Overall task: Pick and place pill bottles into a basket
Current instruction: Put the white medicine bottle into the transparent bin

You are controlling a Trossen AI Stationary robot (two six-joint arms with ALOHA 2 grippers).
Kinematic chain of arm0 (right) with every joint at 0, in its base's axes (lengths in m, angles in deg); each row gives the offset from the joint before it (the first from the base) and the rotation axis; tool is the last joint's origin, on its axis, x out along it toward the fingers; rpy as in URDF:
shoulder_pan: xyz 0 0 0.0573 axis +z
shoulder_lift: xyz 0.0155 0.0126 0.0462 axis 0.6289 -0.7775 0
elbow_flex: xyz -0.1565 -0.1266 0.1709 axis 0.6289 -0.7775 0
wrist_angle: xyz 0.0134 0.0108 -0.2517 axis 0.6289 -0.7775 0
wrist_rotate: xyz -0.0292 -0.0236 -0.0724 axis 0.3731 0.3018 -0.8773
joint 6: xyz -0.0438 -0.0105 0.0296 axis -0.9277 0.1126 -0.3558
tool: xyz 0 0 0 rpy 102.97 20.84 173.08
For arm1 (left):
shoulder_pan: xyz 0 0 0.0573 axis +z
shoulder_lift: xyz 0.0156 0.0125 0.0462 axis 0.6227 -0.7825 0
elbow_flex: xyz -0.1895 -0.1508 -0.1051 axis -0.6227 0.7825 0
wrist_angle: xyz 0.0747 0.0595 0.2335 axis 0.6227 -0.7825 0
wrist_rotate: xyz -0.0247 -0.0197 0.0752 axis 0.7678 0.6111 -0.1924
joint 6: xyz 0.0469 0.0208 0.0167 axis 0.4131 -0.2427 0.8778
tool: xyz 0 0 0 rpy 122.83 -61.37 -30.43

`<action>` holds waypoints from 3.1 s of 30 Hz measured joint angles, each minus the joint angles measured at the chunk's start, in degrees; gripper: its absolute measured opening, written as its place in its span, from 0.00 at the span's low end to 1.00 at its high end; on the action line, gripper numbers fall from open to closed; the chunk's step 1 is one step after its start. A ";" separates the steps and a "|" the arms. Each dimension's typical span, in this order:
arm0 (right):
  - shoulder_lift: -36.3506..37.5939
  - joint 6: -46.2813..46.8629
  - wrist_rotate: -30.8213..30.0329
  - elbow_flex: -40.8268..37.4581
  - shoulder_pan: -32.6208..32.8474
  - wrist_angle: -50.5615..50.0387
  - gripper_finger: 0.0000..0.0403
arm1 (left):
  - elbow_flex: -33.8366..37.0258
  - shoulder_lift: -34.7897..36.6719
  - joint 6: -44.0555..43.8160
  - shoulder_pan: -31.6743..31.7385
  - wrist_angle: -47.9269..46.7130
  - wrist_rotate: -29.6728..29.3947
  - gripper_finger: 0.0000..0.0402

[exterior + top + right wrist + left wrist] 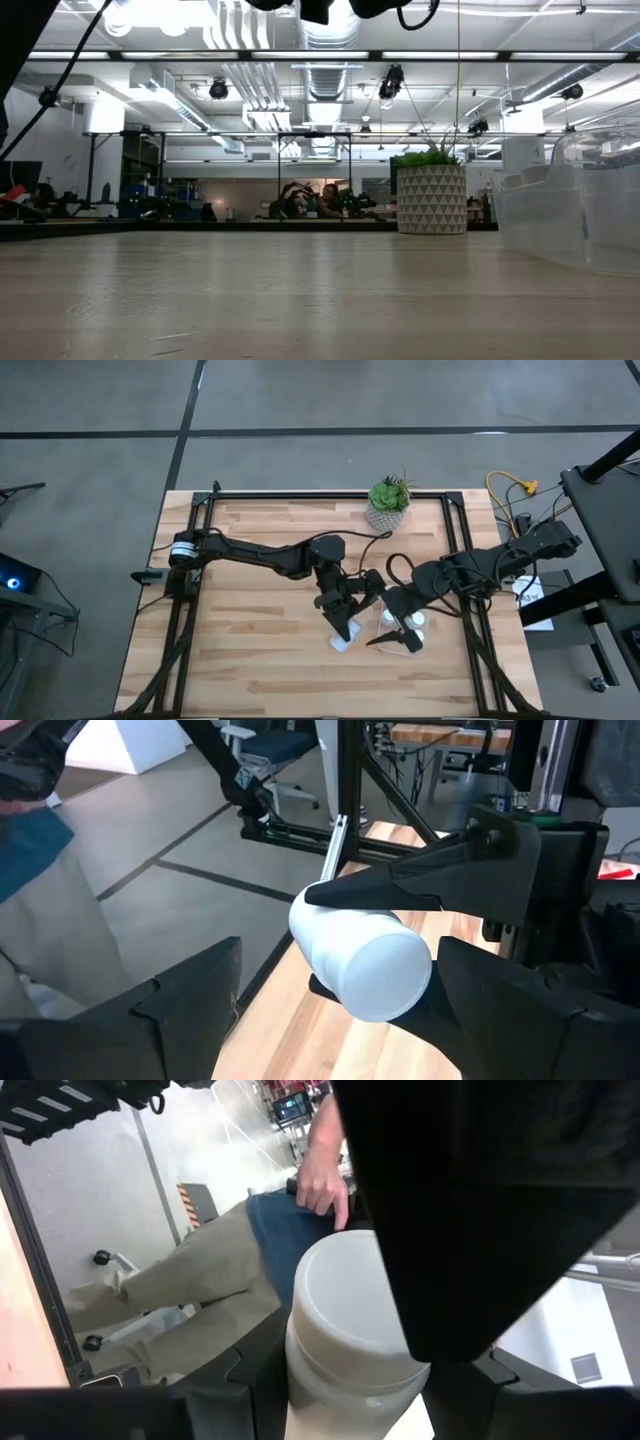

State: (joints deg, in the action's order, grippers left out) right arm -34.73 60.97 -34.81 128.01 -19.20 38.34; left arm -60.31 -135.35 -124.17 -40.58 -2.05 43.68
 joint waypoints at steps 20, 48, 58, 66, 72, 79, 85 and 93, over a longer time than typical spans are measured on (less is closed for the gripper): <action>-1.06 3.10 -2.70 -0.31 -0.35 2.10 0.81 | 0.04 0.17 0.42 -0.61 1.79 0.15 0.39; 6.21 14.39 -26.71 6.62 9.62 -14.57 0.81 | -1.18 0.42 3.98 3.78 9.86 -12.23 0.40; 6.61 32.60 -42.39 12.15 11.91 -20.41 0.81 | -2.50 0.31 13.37 7.33 9.53 -22.62 0.40; 6.84 46.98 -43.77 15.33 13.50 -34.77 0.81 | -2.94 1.55 17.34 9.18 9.33 -22.75 0.40; 7.69 49.07 -51.75 15.85 16.48 -36.73 0.81 | -3.28 2.67 19.47 10.84 8.82 -24.09 0.40; 7.34 49.53 -52.86 15.61 15.21 -36.49 0.81 | -4.49 4.85 30.40 10.49 -0.08 -27.64 0.40; 7.34 49.66 -53.93 15.25 13.74 -36.39 0.81 | -7.82 5.05 32.26 10.10 -0.38 -28.72 0.40; 7.34 49.45 -54.02 14.86 13.13 -35.46 0.81 | -9.94 5.11 32.59 9.87 -0.99 -29.47 0.40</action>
State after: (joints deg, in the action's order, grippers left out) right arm -27.39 110.42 -88.83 142.88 -6.07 2.88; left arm -70.26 -130.23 -91.58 -30.71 -3.04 14.21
